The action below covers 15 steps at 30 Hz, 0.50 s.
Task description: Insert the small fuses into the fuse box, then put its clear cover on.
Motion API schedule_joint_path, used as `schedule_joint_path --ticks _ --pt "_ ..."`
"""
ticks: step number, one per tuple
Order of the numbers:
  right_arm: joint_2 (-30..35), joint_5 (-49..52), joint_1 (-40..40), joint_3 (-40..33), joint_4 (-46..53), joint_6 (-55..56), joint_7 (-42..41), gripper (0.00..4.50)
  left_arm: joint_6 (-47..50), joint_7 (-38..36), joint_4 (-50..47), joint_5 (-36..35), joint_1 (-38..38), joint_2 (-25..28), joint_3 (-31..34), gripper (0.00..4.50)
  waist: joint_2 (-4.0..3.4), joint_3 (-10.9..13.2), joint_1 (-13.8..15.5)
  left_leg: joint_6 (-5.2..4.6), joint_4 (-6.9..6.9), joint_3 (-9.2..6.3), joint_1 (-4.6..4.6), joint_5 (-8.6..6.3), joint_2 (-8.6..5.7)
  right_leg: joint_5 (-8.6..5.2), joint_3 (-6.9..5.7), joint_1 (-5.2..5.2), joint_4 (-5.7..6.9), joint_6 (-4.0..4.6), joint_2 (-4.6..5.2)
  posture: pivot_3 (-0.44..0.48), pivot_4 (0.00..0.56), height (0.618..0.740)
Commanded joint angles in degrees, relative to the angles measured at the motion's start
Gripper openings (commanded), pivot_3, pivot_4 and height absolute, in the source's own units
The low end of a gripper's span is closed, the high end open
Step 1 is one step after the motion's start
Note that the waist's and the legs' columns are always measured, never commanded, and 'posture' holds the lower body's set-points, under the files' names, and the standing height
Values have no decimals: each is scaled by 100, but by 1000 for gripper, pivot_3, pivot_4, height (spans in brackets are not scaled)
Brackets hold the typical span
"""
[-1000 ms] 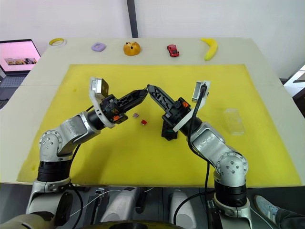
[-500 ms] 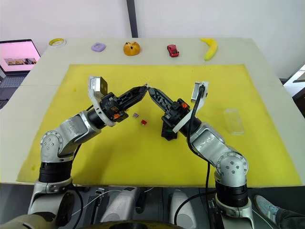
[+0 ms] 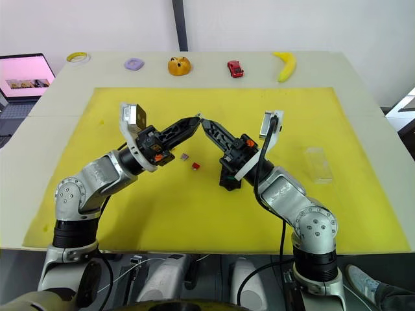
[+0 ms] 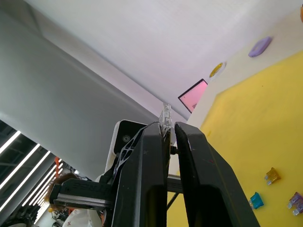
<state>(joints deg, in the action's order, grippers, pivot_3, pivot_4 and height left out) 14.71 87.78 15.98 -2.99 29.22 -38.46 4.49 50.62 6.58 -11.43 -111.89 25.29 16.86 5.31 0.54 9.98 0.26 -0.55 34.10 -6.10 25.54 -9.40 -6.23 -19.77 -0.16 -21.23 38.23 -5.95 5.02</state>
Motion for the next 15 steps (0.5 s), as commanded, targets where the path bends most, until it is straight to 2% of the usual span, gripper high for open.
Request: schedule_joint_path --ticks 1,11,12,15 --pt "33 -11 75 44 246 15 -106 495 1 20 -220 -111 42 13 -88 0 0 0 0 0 0 0 0 0 0 0 0 0 0 0 0 0 150 735" --pt "56 -46 97 58 250 -13 -140 495 35 35 -230 -111 35 20 -114 0 0 0 0 0 1 0 -1 0 0 0 0 1 2 0 0 0 150 735" --pt "59 -50 102 60 251 -16 -145 237 32 45 -226 -111 39 24 -122 0 0 0 0 0 1 0 -1 0 0 0 0 1 2 0 0 0 150 735" --pt "71 -62 104 71 264 -18 -156 237 34 68 -215 -111 44 32 -134 0 0 0 0 1 2 0 -1 1 0 0 0 1 3 0 0 0 150 735"
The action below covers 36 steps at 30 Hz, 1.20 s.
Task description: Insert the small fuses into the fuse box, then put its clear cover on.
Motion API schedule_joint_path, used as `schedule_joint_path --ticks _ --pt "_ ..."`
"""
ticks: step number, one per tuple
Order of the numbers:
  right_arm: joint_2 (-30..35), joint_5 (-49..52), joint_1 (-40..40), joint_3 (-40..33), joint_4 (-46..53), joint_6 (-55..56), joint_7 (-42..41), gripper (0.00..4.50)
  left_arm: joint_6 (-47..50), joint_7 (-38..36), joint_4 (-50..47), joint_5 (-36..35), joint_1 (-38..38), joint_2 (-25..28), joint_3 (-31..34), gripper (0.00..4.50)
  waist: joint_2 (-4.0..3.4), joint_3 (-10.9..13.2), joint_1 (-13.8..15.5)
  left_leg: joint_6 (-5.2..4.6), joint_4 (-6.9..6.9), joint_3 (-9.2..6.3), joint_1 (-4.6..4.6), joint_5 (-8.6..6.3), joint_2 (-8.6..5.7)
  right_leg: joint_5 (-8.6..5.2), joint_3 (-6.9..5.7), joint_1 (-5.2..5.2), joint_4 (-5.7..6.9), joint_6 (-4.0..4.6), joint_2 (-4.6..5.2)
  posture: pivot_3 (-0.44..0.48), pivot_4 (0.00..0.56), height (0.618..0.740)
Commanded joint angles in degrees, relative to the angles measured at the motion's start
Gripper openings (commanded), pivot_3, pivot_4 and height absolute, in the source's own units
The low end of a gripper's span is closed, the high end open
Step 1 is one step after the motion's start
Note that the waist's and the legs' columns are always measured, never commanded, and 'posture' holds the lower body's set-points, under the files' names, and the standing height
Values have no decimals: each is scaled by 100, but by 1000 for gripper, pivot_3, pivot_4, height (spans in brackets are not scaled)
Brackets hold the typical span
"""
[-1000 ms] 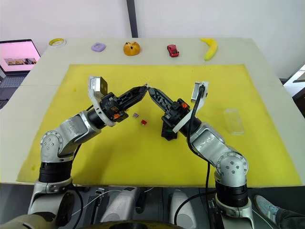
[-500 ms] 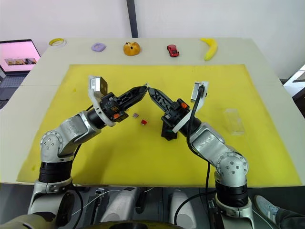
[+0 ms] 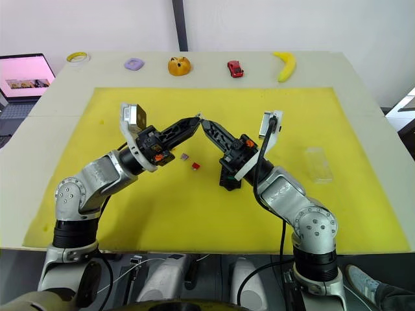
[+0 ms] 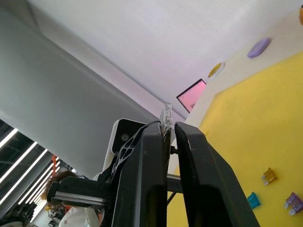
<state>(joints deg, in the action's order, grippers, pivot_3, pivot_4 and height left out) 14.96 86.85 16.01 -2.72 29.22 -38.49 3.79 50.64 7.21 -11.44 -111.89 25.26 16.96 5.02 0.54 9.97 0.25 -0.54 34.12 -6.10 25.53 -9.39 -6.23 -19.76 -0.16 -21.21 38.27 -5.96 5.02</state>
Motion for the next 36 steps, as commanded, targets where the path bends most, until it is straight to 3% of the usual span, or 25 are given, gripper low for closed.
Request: schedule_joint_path --ticks 1,13,14,16,22,26,29,33,36 --pt "49 27 102 47 265 -14 -90 237 35 9 -210 -111 48 26 -105 0 0 0 1 0 0 0 0 0 0 0 0 0 0 0 0 0 150 735" --pt "31 -12 106 41 283 33 -74 237 33 30 -176 -111 86 59 -94 0 0 0 -1 0 1 0 -1 0 0 0 0 0 4 0 0 0 150 735" --pt "25 -11 106 40 283 39 -72 0 32 38 -171 -111 101 55 -79 643 0 0 -1 0 1 0 -1 0 0 0 0 0 4 0 0 0 150 735" --pt "5 4 98 30 291 60 -58 0 37 59 -179 -111 129 63 -35 1434 0 0 1 0 1 0 -1 0 0 0 0 0 4 0 0 0 150 735" --pt "0 55 58 -37 333 116 -59 0 222 -87 -307 -111 -35 340 229 4472 0 0 -18 1 1 0 -2 1 0 0 0 0 7 0 0 0 150 735" --pt "83 30 43 -93 362 97 -101 0 490 -356 -409 -98 -228 970 378 4472 -1 -1 -88 1 0 0 -3 1 0 0 0 -1 9 0 -1 0 150 735" --pt "483 -171 70 -200 407 -53 -387 0 843 -1040 -438 358 -215 1671 437 4472 -4 -1 -106 2 -3 0 -3 1 1 -1 1 -7 15 1 -2 0 150 735" --pt "1622 -498 87 -442 381 -403 -1338 0 1063 -2620 -442 1772 244 2423 236 4472 -7 1 -55 2 -2 0 -6 1 -3 -2 1 -3 11 4 -3 0 150 735" --pt "2588 -1073 120 -554 134 -601 -2473 0 675 -4180 -671 3446 588 2952 -469 4472 -8 1 -61 1 -4 2 -4 0 -3 -7 0 -2 5 12 -1 0 150 735"
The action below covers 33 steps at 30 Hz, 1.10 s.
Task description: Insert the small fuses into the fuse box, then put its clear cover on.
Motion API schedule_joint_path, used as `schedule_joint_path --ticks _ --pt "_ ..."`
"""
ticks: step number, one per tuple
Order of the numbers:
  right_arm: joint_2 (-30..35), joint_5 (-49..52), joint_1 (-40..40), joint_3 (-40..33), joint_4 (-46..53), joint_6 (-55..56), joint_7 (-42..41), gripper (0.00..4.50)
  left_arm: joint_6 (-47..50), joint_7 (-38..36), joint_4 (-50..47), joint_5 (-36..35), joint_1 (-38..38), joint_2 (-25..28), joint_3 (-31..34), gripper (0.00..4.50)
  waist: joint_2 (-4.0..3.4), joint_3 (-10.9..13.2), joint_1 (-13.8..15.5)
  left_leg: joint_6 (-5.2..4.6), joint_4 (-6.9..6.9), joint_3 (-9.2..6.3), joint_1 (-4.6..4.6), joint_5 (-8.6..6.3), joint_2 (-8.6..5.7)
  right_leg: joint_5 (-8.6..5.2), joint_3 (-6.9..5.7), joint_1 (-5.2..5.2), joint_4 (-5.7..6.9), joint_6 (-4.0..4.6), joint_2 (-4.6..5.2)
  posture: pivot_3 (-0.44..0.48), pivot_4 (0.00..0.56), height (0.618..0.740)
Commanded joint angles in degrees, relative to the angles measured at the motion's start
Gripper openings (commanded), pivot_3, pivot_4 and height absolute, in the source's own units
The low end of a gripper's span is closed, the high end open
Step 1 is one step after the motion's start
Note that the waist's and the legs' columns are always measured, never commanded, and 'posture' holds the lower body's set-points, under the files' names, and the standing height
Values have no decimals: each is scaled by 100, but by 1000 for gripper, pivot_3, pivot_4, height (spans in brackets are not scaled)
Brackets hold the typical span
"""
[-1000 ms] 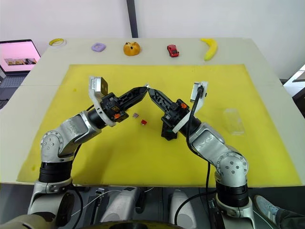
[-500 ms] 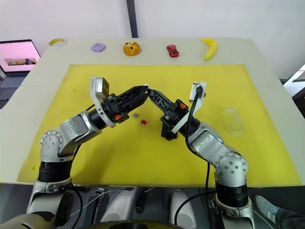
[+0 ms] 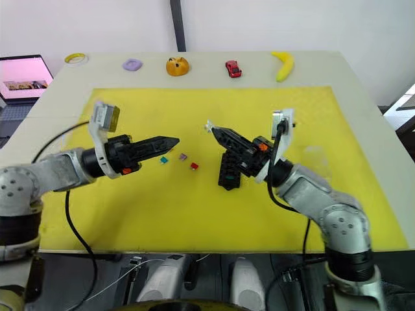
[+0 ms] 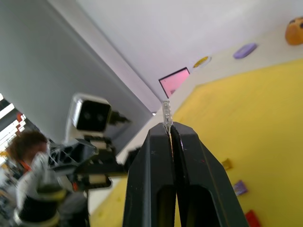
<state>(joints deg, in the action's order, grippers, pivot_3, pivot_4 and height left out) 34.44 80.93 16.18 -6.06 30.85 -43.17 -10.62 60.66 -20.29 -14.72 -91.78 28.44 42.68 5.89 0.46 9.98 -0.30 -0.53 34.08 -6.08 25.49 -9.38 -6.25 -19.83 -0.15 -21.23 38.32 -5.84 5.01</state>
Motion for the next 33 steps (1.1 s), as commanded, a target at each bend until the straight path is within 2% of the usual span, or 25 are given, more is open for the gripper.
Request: schedule_joint_path --ticks 1,3,5,13,22,33 --pt "916 -763 122 -184 -114 -115 -1434 0 -600 -1931 -395 2031 335 527 -850 4472 -2 0 -11 0 -3 2 -1 0 0 0 1 2 -2 0 1 0 150 735" --pt "1372 -1425 150 -11 -275 69 -2219 0 -1225 -2839 -393 3069 425 709 -1381 4472 -3 0 -19 -1 -13 7 -3 0 2 -4 3 4 -13 9 2 0 150 735" --pt "1623 -2078 174 201 -427 359 -2868 0 -1802 -3509 -299 3818 477 722 -1704 4472 -4 1 -40 0 -18 11 2 -1 6 -4 5 18 -14 9 3 0 150 735" --pt "1674 -3817 274 743 -1053 1397 -4363 0 -3354 -4567 191 5625 507 276 -2155 4472 -3 2 -25 -1 -10 9 17 -2 7 4 4 10 -18 -7 6 0 150 735" --pt "1463 -4840 506 988 -1767 2229 -5200 0 -3789 -4888 391 6337 546 -299 -2280 4472 -3 2 -29 -2 -2 5 18 -3 7 7 0 12 -14 -12 5 0 150 735" --pt "1246 -5304 687 1000 -2169 2421 -5582 0 -3982 -5024 592 6869 606 -713 -2323 4472 -3 2 -25 -1 7 0 15 -2 6 10 -4 21 -10 -17 3 0 150 735"
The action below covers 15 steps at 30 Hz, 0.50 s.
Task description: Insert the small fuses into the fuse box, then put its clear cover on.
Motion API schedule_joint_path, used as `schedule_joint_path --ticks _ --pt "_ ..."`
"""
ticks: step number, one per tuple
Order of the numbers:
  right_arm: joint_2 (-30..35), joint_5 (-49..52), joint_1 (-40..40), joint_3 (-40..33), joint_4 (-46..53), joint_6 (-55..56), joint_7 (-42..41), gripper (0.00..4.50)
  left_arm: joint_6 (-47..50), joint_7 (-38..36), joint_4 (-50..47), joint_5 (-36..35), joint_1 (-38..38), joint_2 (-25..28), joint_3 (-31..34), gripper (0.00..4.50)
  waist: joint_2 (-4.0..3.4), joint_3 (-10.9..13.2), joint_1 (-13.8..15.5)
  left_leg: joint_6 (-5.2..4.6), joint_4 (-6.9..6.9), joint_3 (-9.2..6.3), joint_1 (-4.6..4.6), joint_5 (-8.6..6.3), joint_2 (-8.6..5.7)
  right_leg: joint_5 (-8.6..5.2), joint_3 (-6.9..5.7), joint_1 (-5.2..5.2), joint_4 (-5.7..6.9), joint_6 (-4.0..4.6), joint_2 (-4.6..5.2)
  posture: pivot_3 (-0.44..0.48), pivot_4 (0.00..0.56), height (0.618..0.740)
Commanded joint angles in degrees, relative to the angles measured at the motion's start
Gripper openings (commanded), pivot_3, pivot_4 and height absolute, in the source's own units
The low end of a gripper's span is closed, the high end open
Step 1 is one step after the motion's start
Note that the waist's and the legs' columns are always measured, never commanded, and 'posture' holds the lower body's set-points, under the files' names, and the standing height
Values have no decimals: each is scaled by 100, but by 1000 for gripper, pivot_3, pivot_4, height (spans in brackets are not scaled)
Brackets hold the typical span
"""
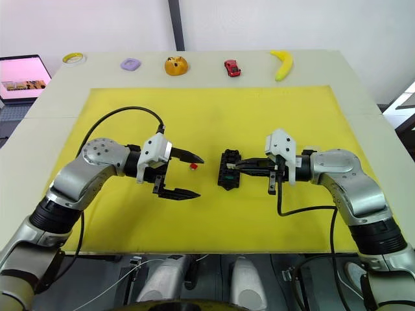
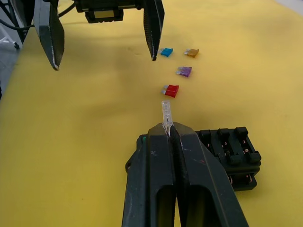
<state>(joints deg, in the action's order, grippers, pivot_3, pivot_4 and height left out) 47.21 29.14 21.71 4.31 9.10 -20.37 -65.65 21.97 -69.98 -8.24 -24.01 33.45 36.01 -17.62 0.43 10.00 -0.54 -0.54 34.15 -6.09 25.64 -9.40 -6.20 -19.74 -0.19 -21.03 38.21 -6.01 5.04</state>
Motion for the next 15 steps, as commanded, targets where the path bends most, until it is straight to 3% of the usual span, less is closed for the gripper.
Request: schedule_joint_path --ticks 1,15 --pt "-46 -209 138 -5 -33 197 -101 0 -123 -60 -42 123 111 -72 26 4472 0 0 -4 0 0 0 0 0 0 0 0 0 0 0 0 0 150 735" --pt "-303 -624 273 104 -347 372 -277 0 -88 -98 64 319 193 -276 89 4472 0 0 -6 2 3 -2 -8 1 -1 1 -2 8 4 -2 -2 0 150 735"
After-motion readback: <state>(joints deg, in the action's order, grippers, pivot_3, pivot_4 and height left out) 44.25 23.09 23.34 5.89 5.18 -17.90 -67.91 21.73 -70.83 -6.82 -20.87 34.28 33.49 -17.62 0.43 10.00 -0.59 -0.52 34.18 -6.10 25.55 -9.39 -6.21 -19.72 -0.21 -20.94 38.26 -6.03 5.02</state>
